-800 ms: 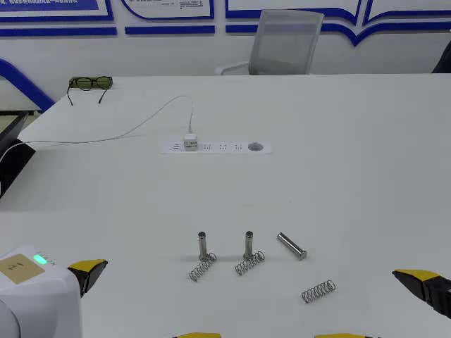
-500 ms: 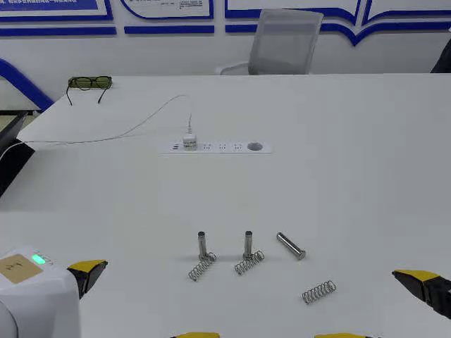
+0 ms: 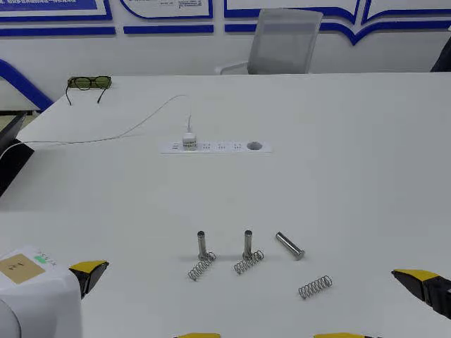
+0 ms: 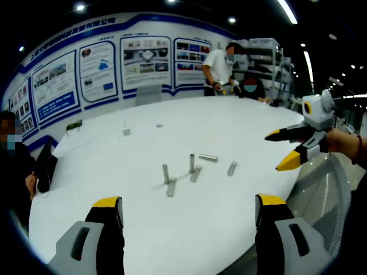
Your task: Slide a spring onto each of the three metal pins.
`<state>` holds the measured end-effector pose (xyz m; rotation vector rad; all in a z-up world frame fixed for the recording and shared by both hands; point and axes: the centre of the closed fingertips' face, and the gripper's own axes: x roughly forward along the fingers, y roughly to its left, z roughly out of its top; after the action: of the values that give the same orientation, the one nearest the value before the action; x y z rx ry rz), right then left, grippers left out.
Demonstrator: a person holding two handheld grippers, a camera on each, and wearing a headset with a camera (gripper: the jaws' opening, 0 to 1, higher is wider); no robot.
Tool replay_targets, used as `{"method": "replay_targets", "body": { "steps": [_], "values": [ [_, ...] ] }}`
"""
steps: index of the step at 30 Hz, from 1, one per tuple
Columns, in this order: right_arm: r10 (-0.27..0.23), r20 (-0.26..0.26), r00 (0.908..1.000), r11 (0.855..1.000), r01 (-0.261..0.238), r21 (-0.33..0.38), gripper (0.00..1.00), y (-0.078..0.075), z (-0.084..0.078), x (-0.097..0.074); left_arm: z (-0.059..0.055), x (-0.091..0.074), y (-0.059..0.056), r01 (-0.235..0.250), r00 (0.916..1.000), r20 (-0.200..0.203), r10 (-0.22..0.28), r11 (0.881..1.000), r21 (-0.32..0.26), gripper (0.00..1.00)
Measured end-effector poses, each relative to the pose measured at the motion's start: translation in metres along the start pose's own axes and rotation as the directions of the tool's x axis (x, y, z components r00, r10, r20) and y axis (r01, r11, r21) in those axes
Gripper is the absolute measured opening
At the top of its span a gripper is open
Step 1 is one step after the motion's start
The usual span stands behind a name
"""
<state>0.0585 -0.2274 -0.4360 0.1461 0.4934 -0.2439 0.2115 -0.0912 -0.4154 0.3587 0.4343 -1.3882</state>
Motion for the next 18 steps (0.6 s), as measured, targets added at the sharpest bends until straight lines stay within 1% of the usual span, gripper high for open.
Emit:
{"method": "replay_targets", "body": {
  "steps": [7, 15, 18],
  "values": [
    [0.006, -0.015, 0.9999, 1.0, -0.006, -0.014, 0.85, -0.001, -0.001, 0.003, -0.001, 0.002, -0.003, 0.006, 1.0, -0.004, -0.006, 1.0, -0.01, 0.98],
    [-0.003, -0.015, 0.9999, 1.0, 0.003, -0.031, 0.81, -0.009, 0.007, 0.012, -0.001, 0.005, -0.004, 0.011, 0.9999, 0.002, -0.01, 1.0, -0.012, 0.97],
    [-0.006, -0.017, 0.9998, 0.999, 0.006, -0.035, 0.79, -0.013, 0.011, 0.017, 0.0, 0.005, -0.003, 0.007, 0.9999, 0.015, -0.006, 1.0, -0.015, 0.96]
  ]
}}
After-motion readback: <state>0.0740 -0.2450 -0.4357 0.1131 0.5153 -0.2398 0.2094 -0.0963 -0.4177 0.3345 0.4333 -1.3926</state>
